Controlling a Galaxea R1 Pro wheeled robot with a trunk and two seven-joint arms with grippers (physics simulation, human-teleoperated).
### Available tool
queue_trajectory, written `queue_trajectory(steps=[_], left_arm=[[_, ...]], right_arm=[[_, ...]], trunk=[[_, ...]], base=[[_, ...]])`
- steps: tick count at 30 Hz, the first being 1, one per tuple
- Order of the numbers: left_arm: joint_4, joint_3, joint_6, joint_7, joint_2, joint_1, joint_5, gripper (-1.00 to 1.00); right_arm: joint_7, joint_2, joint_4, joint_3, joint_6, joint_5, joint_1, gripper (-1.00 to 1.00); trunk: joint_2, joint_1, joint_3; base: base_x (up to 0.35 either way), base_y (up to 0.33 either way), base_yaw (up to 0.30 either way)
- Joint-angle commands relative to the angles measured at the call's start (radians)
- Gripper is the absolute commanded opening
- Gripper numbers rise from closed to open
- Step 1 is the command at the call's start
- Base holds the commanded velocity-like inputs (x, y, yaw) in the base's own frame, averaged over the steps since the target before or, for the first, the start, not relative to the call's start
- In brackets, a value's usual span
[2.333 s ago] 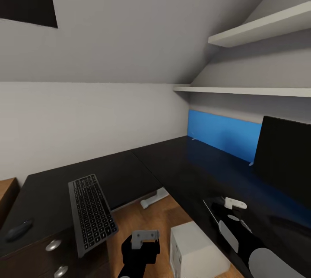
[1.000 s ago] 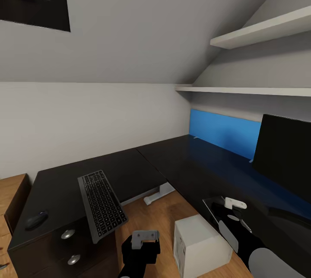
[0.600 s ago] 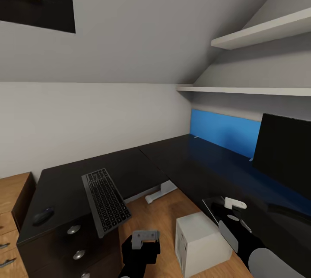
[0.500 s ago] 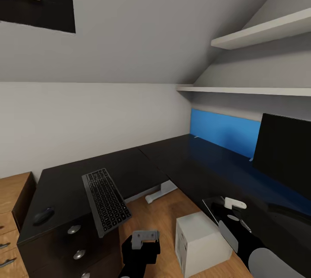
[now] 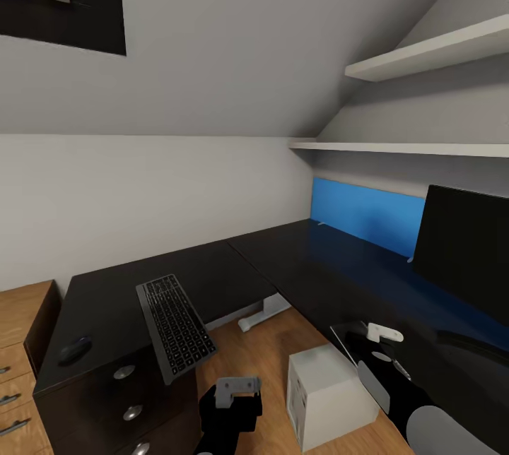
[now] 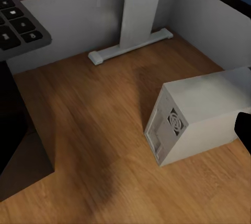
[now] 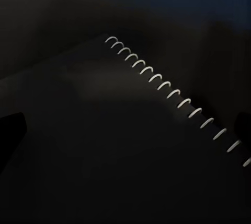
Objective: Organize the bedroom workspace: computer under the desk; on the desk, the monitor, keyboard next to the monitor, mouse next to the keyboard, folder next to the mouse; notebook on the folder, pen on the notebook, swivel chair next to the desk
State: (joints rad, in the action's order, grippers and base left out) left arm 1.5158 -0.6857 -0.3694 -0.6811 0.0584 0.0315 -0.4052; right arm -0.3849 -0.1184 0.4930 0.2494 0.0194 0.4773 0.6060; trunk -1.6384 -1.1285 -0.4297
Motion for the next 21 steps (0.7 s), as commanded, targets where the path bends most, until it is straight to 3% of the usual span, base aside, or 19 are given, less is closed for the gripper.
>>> queue_trajectory(steps=[1,8,21], left_arm=[[0.001,-0.002,-0.003,-0.008,0.0,0.001,-0.006,1.0],[0.0,-0.003,-0.003,-0.009,0.0,0.001,-0.006,1.0],[0.0,-0.005,-0.003,-0.01,0.0,0.001,-0.006,1.0]], right_arm=[[-0.008,-0.001,-0.029,0.007,0.002,0.018,0.0,1.0],[-0.008,-0.001,-0.028,0.007,0.001,0.018,0.0,1.0],[-0.008,-0.001,-0.028,0.007,0.0,0.017,0.0,1.0]], trunk=[[-0.001,0.0,-0.001],[-0.001,0.0,-0.001],[-0.001,0.0,-0.001]], base=[[-0.002,0.0,0.0],[-0.01,0.0,0.0],[-0.106,0.011,0.0]])
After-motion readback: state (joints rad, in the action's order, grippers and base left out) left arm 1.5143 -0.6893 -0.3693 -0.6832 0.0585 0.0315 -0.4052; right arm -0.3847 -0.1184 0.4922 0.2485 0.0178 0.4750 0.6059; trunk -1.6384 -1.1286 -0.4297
